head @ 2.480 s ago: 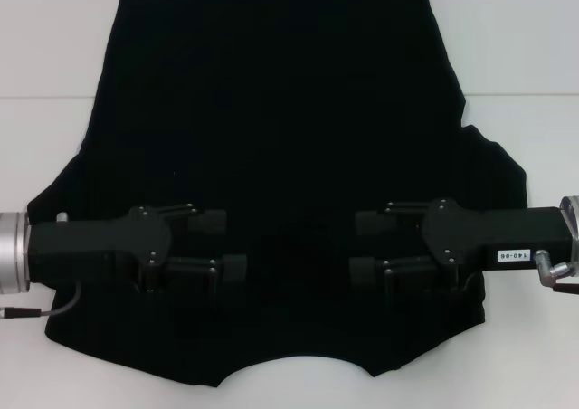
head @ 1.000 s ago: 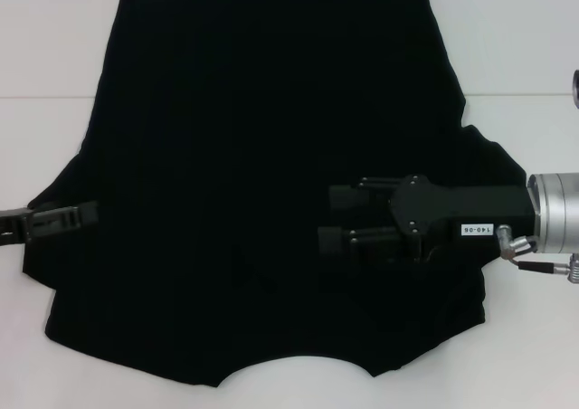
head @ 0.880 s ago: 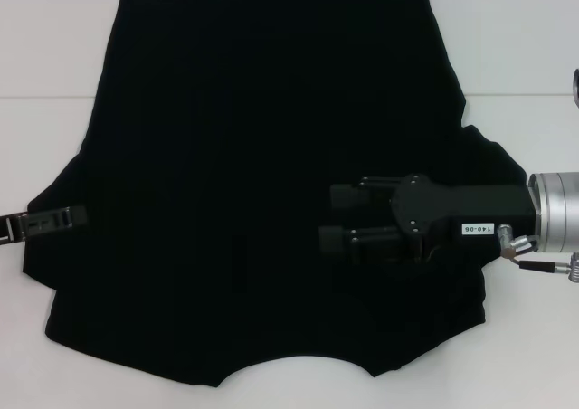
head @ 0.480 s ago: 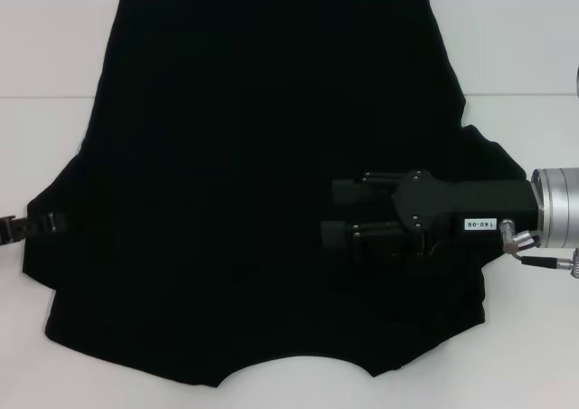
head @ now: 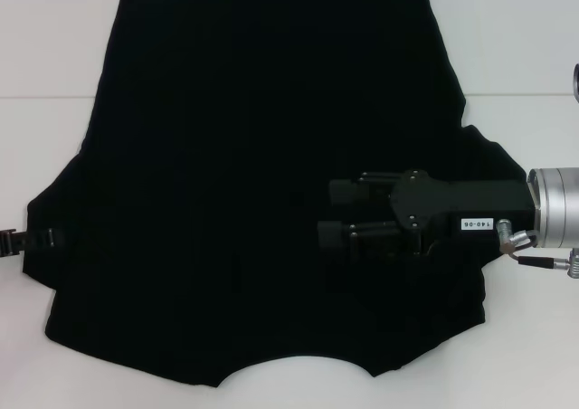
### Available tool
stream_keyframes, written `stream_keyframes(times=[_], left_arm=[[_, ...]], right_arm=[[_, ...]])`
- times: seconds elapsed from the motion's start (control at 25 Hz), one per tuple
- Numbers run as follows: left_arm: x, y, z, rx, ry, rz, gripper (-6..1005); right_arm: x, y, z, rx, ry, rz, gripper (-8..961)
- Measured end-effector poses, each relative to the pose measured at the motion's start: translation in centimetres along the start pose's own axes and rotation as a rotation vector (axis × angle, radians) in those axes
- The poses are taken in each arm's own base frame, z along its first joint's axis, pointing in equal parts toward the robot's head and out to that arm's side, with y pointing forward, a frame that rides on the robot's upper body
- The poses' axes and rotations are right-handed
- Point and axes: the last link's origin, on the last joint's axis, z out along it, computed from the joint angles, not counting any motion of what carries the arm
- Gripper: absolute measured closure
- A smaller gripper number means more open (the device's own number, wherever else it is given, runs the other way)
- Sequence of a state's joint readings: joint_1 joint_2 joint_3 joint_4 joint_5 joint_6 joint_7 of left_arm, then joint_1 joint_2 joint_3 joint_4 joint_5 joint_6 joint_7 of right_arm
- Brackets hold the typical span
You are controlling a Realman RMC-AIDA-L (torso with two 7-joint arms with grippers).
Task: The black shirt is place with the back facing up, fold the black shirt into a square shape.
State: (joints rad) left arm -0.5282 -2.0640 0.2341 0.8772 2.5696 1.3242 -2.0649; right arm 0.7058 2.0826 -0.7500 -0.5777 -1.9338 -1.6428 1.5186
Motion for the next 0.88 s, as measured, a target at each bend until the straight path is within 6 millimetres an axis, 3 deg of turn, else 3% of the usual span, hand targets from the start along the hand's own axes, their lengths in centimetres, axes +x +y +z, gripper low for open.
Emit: stream_keyframes(times=[0.88], left_arm=[[-0.16,0.51,0.77,0.013,-0.069,0.060,91]], right_arm=[[0.04,-0.10,-0.02,0.009,-0.010,0.007,118]])
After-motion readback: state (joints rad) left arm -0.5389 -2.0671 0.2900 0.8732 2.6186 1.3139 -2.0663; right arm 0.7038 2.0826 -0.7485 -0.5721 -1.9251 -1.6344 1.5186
